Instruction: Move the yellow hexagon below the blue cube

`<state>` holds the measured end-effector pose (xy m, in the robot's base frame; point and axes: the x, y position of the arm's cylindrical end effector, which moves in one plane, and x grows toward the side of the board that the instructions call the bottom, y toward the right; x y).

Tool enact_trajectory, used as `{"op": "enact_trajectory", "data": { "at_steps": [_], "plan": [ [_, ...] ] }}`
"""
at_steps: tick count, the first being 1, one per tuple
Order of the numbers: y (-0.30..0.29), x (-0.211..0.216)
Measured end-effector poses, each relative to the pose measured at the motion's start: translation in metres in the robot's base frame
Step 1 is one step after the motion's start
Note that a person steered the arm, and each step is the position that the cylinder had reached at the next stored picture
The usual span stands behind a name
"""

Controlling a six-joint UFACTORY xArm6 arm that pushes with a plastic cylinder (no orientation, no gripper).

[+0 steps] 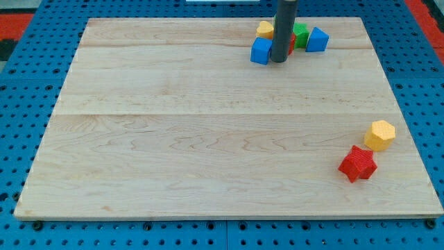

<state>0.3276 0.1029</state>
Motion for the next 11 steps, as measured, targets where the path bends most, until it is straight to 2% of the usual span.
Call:
{"op": "enact_trajectory", "data": {
  "at_steps": [1,2,3,4,5,6,7,8,9,11],
  "plan": [
    [-0.026,0.014],
    [-0.050,0.005],
    [-0.031,-0.015],
    [-0.015,-0.010],
    [0.049,0.048],
    [0.161,0.102],
    [0.210,0.188],
    [0.209,0.212],
    [0.162,0.190],
    [0.061,0.107]
  ]
}}
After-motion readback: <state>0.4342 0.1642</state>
